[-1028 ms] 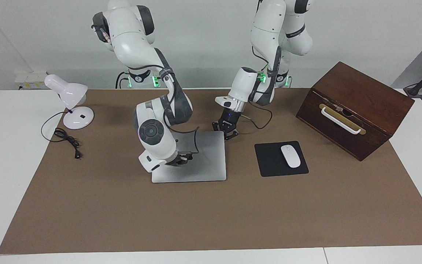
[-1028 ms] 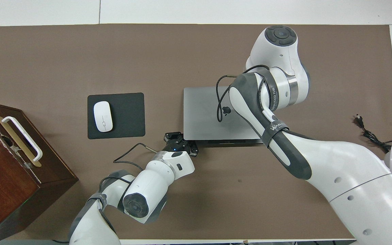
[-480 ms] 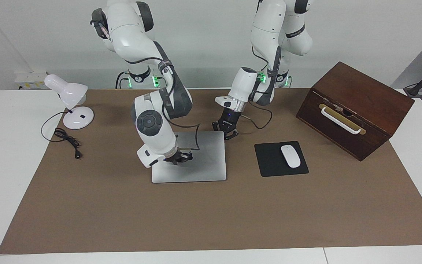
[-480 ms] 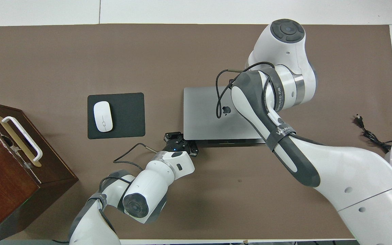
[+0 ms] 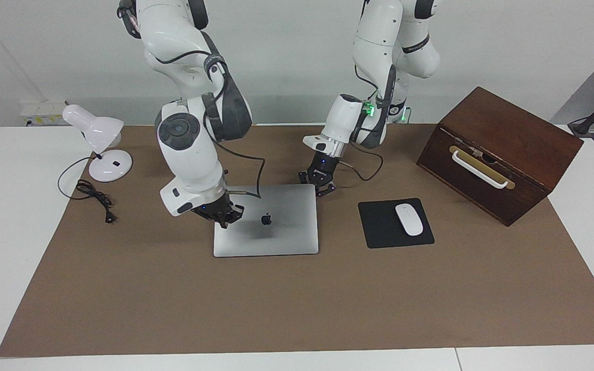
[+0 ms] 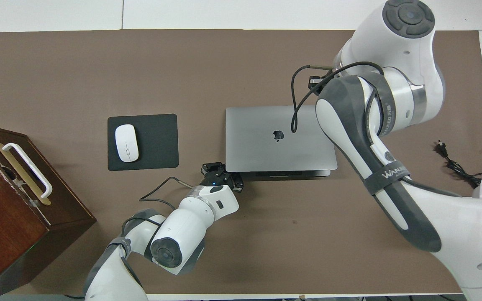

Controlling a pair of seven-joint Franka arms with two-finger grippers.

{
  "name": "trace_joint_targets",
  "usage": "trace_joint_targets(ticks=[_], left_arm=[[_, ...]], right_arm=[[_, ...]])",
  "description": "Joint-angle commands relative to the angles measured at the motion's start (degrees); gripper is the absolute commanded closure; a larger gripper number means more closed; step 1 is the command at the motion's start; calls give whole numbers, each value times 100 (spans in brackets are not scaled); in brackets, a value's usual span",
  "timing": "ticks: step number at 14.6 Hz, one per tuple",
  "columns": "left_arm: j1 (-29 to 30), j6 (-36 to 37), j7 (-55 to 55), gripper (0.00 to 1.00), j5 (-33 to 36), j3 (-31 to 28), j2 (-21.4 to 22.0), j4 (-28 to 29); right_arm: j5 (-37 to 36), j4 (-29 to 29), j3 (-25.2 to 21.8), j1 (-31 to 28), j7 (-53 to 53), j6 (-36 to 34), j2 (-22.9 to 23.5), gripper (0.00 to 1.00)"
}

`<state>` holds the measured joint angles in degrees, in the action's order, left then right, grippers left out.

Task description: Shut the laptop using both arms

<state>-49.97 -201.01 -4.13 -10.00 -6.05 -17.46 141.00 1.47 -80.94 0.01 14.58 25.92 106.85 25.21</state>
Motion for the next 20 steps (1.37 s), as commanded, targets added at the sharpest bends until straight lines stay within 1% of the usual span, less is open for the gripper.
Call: trace_joint_targets(ticks=[1,2,4,5,6,9,10,11,13,14,16,18,20], left_arm=[[66,36,-53,100,-28,-54,251,384],[67,45,-62,100,-19,-54,313,436],[84,149,-123,100,-28,-54,470,533],[84,411,-228,100,-28,-54,680,542],[119,875,-264,100,-28,-54,943,543],[339,2833,-265,100,-28,-71,2094,534],[478,3440,-203,100,-28,-71,2393,508],[575,3994,-90,100,-28,-80,2657,464],[812,4953,78,100,-19,-98,3132,341],[970,5663,183,100,-19,-98,3352,149],[1330,6912,412,100,-10,-107,3608,-334],[1639,7880,465,100,42,-107,3688,-817],[2024,8637,597,100,51,-107,3688,-1283]], right_arm=[[-156,-115,43,-226,-481,91,-95,95],[-156,-63,51,-332,-666,91,-113,90],[-147,183,51,-455,-930,82,-104,86],[-147,236,51,-482,-966,73,-113,83],[-156,254,51,-474,-975,64,-113,76],[-147,254,43,-491,-1054,73,-244,50],[-164,254,34,-535,-1254,64,-297,43],[-199,254,34,-587,-1500,38,-367,32],[-200,254,43,-736,-1774,-6,-551,0],[-200,245,43,-781,-1784,-67,-674,0],[-200,254,25,-816,-1766,-234,-903,0],[-418,254,-63,-799,-1766,-506,-1052,0],[-525,245,-63,-807,-1766,-646,-1263,0]])
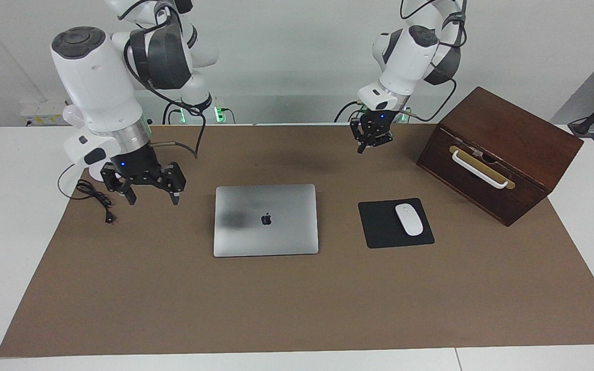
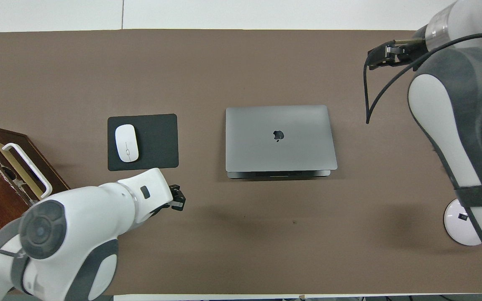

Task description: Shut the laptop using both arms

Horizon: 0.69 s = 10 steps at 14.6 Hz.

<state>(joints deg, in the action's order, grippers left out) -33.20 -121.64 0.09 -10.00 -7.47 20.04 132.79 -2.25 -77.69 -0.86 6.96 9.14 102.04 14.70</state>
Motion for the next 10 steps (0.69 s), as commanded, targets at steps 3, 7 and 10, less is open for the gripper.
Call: trace_joint_targets(ticks=[3,7,10], left_arm=[[744,1527,341,100,689,53,-70,-1007],[1305,1819,351,65,1061,18,-132,-1369],[1833,1819,351,0,1061,18,-149,-1553]], right_arm=[[-136,-71,24,-124,-88,-483,-537,0],[31,-71,16,-230,43,-860,-810,0],[75,-272,16,-336,132,-1335,-1161,0]])
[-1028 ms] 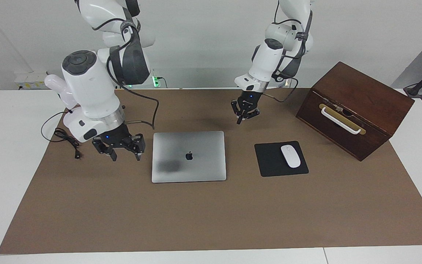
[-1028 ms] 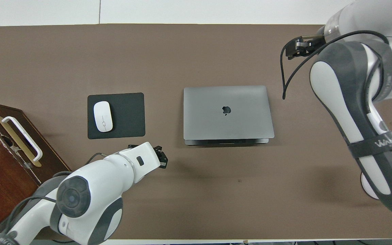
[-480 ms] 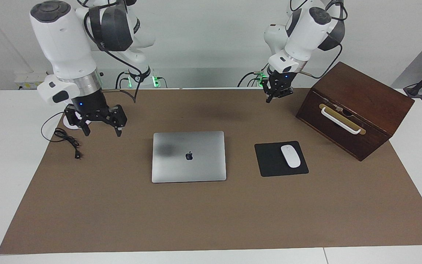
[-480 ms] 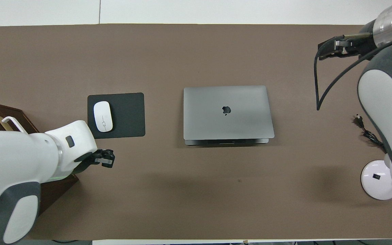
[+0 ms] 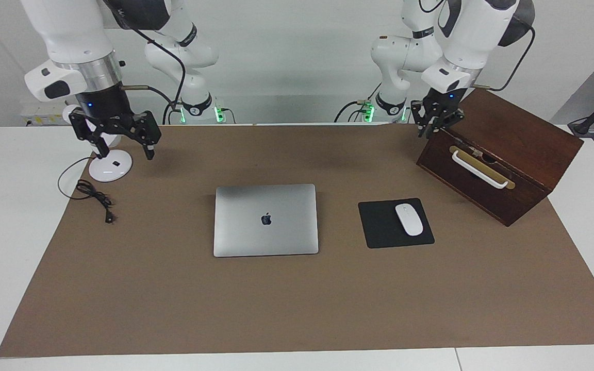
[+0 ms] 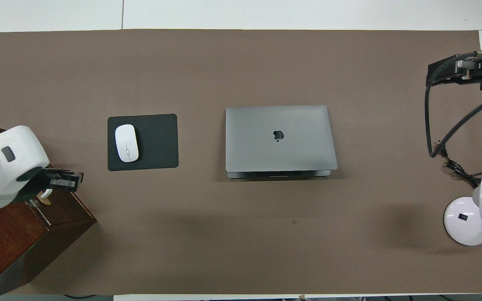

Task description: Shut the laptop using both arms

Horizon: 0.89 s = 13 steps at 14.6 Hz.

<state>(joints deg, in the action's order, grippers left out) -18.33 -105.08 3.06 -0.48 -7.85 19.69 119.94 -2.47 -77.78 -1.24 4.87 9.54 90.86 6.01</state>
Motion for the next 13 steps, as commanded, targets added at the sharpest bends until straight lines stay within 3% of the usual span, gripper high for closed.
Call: trace_joint_targets(ticks=[1,6,11,13], left_arm=[[478,172,46,0,110,46,-114,-339],[822,50,2,0,179,46,-123,-480],[1060,207,-33,0,127,46,-526,-1112],[1069,548,-33,0,14,38,-886,-1612]], right_arm=[[98,-334,54,-170,83,-253,-415,0],[98,-325,63,-302,-225,-253,-522,0],[344,-317,54,-311,-321,-544,-566,0],[274,-273,45,-328,-575,-543,-548,0]])
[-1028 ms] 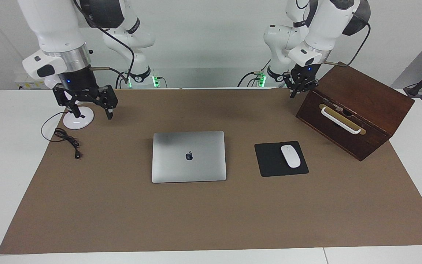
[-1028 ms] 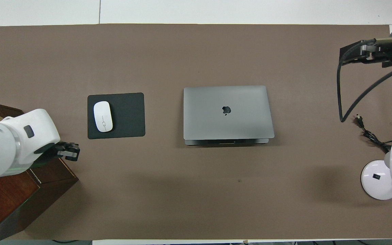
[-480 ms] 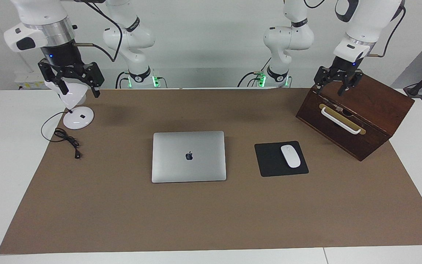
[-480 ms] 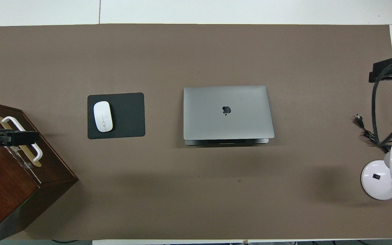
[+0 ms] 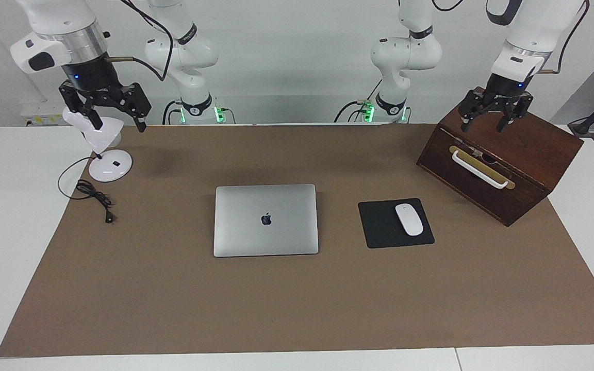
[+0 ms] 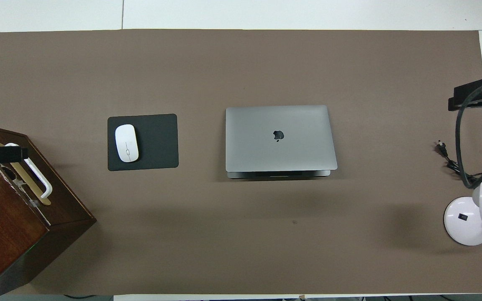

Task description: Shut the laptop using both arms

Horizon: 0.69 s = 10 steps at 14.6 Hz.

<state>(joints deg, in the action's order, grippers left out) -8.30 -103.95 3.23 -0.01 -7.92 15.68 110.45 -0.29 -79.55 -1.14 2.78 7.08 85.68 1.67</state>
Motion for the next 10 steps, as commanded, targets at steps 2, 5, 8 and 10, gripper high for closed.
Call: trace_joint_targets(ticks=[2,5,8,10], left_arm=[[74,822,-51,0,-78,45,-959,-1330],[144,886,-51,0,-183,45,-1225,-1535],[197,824,-51,0,-174,45,-1226,-1325],[197,894,-51,0,-174,45,-1226,-1298]], right_arm=[[20,-70,27,-128,-584,-34,-97,0],[-6,-78,9,-84,-611,-156,-123,0],[-15,-192,9,-128,-646,-227,-115,0],[-15,-376,-96,-146,-690,-201,-132,0]])
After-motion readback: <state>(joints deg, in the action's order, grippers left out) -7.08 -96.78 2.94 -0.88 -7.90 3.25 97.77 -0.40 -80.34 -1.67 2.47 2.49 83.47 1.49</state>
